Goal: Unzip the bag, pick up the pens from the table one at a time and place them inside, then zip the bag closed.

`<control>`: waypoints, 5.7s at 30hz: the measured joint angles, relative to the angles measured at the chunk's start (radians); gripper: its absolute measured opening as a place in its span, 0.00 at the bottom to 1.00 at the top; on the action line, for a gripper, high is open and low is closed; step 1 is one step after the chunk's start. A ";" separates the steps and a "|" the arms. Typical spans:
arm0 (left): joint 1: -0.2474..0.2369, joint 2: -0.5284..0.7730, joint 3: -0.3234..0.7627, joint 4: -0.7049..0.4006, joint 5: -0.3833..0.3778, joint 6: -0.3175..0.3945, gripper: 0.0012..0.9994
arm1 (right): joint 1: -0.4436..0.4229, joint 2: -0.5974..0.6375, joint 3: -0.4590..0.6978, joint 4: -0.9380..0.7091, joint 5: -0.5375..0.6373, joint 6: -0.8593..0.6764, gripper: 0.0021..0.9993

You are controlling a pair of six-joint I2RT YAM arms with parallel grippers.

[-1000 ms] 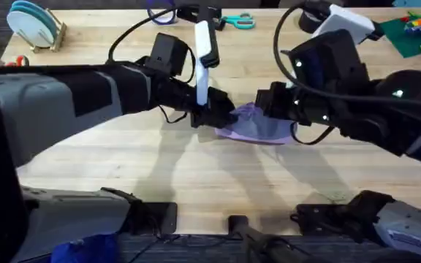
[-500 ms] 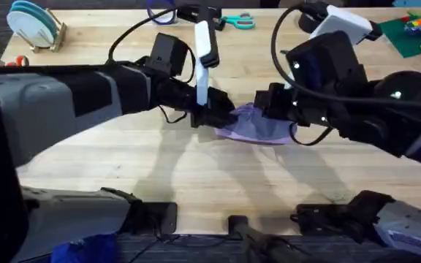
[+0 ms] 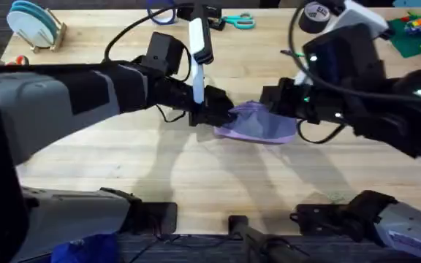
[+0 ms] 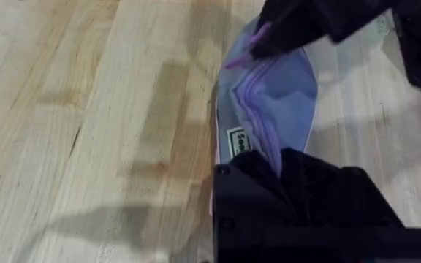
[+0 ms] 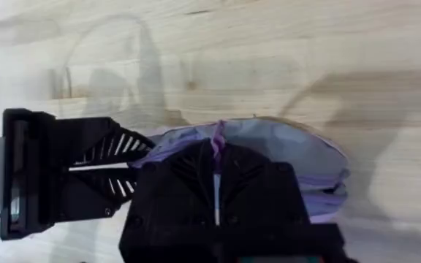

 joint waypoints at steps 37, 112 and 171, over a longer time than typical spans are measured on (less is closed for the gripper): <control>0.002 0.000 0.000 -0.001 0.029 0.000 0.04 | 0.022 0.044 0.000 0.105 -0.007 -0.026 0.03; 0.007 0.000 0.020 0.029 0.064 -0.004 0.04 | -0.207 0.185 0.066 0.480 -0.267 0.005 0.03; 0.000 0.000 0.017 0.000 0.034 -0.004 0.04 | -0.257 -0.040 0.163 0.105 -0.315 -0.323 1.00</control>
